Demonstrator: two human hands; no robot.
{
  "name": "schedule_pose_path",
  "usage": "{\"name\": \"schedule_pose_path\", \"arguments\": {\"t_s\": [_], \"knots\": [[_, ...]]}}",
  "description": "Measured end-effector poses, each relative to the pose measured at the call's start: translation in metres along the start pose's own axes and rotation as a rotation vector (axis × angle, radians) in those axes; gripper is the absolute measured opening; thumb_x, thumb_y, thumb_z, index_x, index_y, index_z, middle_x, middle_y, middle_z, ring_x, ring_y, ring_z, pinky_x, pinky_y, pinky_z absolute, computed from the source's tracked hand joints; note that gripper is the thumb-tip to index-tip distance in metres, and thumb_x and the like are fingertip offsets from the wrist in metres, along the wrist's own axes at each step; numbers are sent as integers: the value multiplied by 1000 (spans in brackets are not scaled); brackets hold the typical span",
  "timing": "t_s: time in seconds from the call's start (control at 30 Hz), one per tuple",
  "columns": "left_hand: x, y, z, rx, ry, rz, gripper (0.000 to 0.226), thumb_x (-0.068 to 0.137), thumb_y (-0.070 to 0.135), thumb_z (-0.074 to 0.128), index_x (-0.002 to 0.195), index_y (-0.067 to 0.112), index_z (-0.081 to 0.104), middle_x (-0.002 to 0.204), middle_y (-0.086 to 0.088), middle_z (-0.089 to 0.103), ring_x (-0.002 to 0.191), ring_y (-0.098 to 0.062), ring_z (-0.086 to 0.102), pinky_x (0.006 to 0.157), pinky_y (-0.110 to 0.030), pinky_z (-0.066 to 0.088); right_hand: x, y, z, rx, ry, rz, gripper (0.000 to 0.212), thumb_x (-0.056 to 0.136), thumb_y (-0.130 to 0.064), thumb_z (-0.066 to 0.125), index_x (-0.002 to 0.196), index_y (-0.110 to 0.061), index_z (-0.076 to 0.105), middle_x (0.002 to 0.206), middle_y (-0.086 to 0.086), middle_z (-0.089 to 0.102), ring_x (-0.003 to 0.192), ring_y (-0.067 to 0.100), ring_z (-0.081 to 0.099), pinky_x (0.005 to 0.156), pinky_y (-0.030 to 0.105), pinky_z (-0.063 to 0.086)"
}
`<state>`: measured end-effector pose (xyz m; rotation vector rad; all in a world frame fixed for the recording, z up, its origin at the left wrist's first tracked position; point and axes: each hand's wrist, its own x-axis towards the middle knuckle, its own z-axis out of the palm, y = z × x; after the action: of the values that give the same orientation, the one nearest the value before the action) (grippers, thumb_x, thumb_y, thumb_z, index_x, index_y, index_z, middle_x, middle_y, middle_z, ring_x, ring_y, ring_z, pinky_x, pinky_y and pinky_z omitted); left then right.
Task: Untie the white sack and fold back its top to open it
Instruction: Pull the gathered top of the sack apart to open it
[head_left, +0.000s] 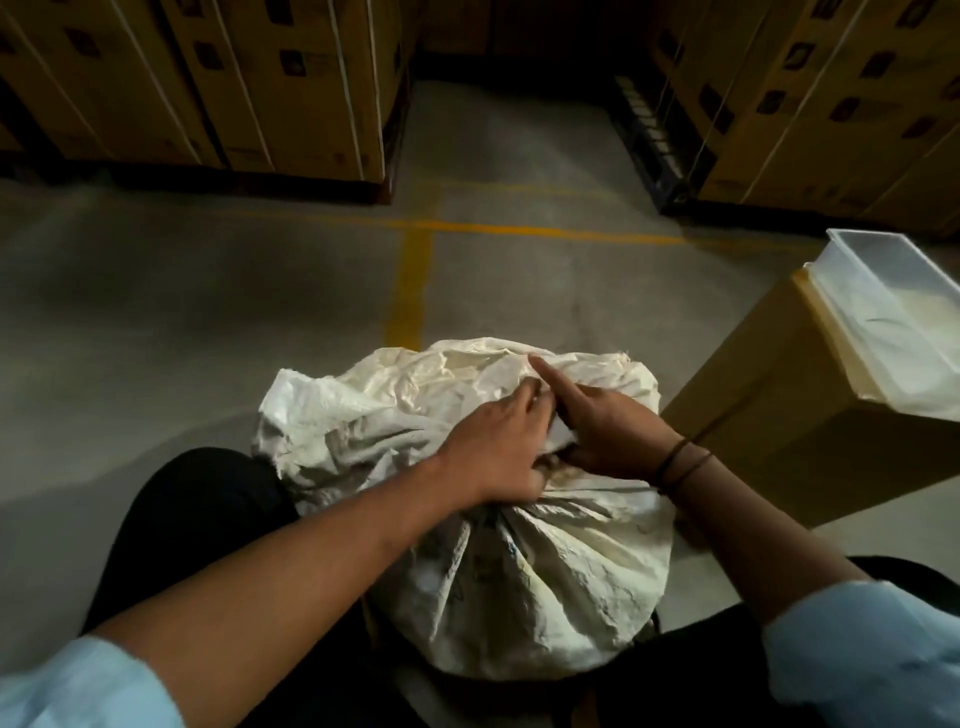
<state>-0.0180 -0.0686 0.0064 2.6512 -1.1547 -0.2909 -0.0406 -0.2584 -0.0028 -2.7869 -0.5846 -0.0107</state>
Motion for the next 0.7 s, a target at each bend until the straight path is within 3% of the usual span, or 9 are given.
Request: {"name": "schedule_pose_path", "arguments": {"t_s": [0.1,0.2,0.27,0.33,0.43,0.53,0.57,0.63,0.7], "knots": [[3,-18,-12,-417,-306,-114,124,76,62,75,158,25,-10,166,-7,15,139,-27,43,111,-37,40,-5,12,15,-249,205,6,82,78,-13,47,157,-14,23,86,12,65,60,34,61,45,41,50],[2,-45,-18,-167,-429,-67,118,68,69,77,158,20,17,158,-2,36,137,-24,41,111,-39,38,-10,21,23,-364,335,-2,67,80,-11,39,146,-3,39,87,11,63,62,31,60,45,39,52],[2,-54,-15,-1,-329,-63,91,66,66,76,143,29,45,136,2,56,124,-23,50,99,-39,46,-9,24,24,-333,294,8,59,82,-10,41,141,-5,45,100,13,67,76,32,65,57,42,58],[3,-50,-10,-33,-178,-66,52,70,47,76,118,33,62,109,4,66,104,-21,61,75,-32,48,-6,25,12,-240,60,56,64,84,-10,53,146,-15,41,126,11,63,108,32,63,85,46,58],[1,-33,1,-37,-26,8,29,77,28,71,105,26,61,103,-1,68,92,-24,65,65,-29,44,-11,21,-16,-194,-300,82,103,77,-35,71,160,-21,12,163,1,23,152,25,16,125,42,19],[-1,-25,7,-53,99,109,29,85,27,68,113,25,59,105,-2,68,89,-25,66,67,-31,47,-19,-3,-28,-224,-227,-81,118,76,-64,64,160,-23,-7,169,-3,-2,155,17,-10,126,36,1],[-1,-23,8,-35,141,136,30,88,25,66,117,22,60,107,-5,69,89,-27,67,68,-34,50,-19,-11,-25,-264,-175,-115,119,76,-70,61,160,-23,-7,169,-1,1,156,17,-4,126,36,7],[0,-18,7,-38,231,128,33,91,22,64,121,9,62,110,-16,68,91,-36,67,75,-42,54,-13,-23,-10,-297,-46,-96,119,75,-69,66,161,-23,-3,164,3,24,148,24,32,116,40,39],[1,-14,8,-123,321,103,41,88,17,65,126,1,59,115,-22,65,88,-42,66,75,-46,54,-6,-26,5,-282,134,-42,108,82,-56,65,160,-26,-2,141,4,50,112,26,62,78,44,58]]}}
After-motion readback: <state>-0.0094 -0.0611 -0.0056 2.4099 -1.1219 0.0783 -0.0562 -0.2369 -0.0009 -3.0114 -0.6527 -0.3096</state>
